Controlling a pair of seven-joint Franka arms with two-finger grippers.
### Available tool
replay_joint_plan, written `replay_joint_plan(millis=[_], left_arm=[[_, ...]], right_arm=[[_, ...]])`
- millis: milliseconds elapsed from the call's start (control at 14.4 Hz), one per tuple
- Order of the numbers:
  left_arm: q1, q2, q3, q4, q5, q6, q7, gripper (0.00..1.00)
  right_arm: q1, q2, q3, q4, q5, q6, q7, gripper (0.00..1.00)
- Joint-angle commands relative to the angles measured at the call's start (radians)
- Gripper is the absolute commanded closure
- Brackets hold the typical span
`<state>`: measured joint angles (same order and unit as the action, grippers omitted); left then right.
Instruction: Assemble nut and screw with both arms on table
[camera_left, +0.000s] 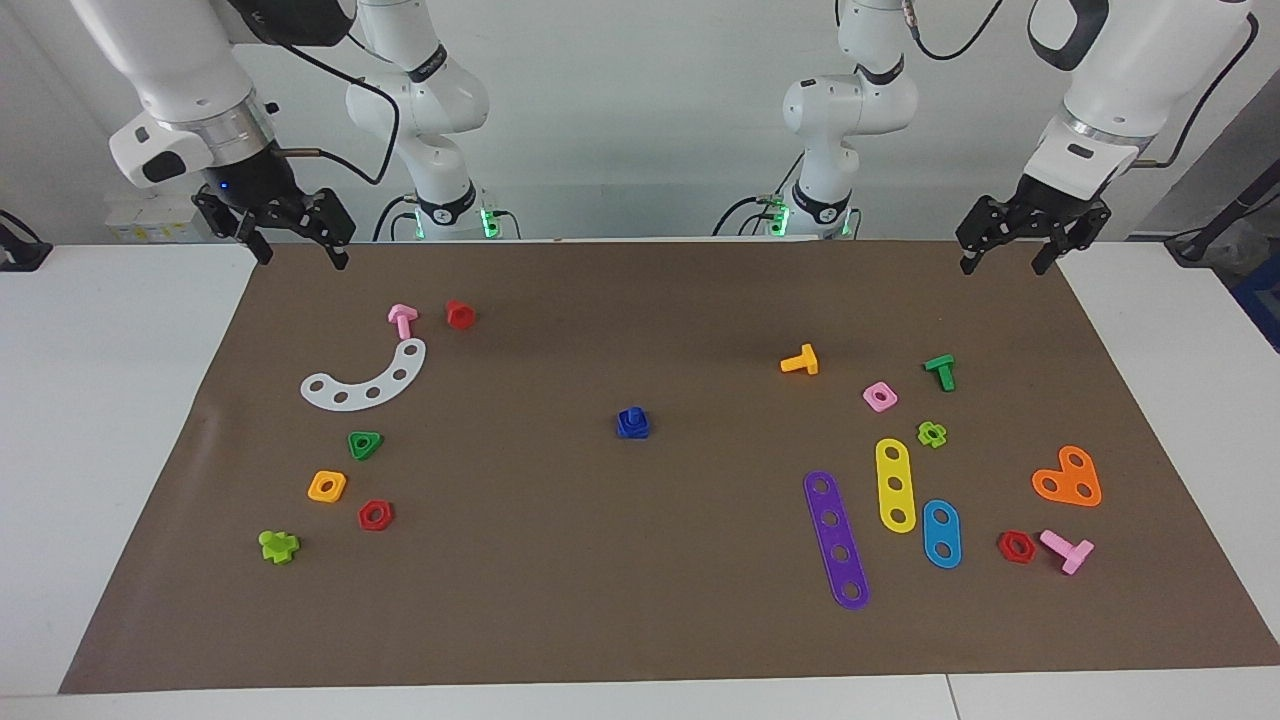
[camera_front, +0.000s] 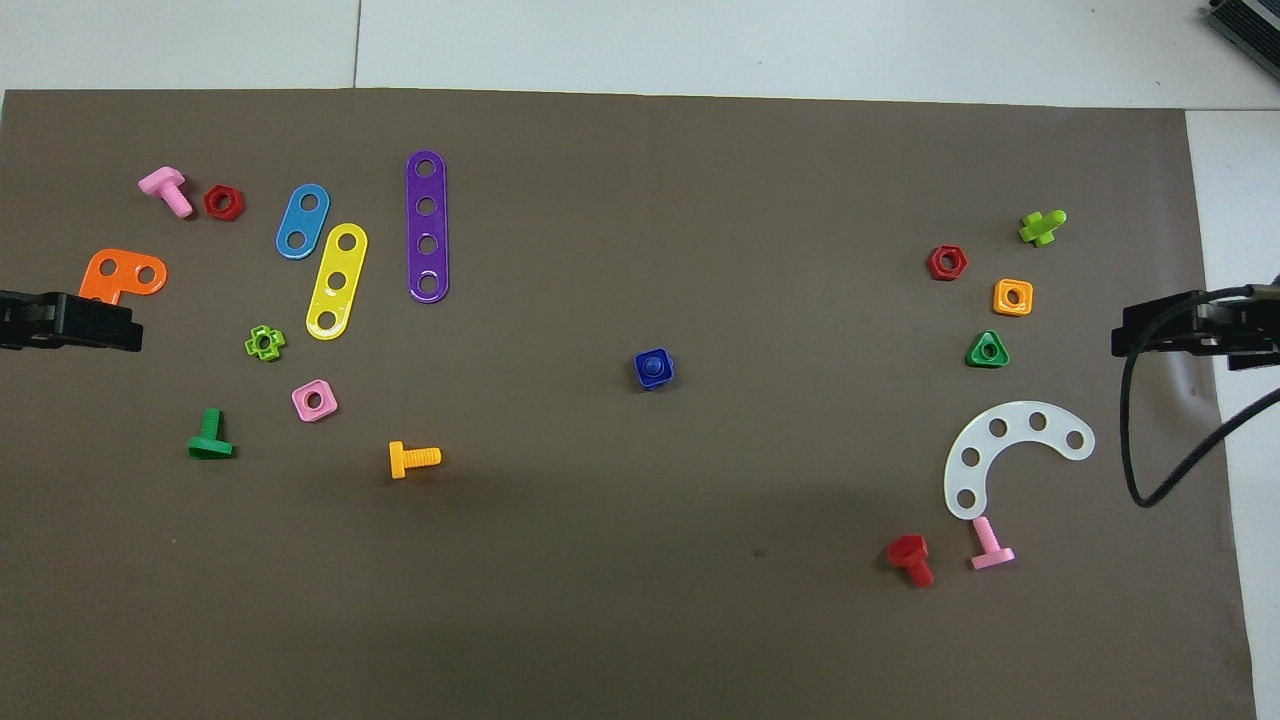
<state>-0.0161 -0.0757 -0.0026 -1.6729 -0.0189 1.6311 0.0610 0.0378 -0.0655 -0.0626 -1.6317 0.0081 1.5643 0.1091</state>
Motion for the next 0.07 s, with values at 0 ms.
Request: replay_joint_plan(millis=[0], left_arm=[[0.031,-0.009,0.004,-0.002,-0.010,-0.019,0.016,0.00]], right_arm=[[-0.012,-0.028,0.004,-0.037,-0.008,0.026,-0.035,0.00]])
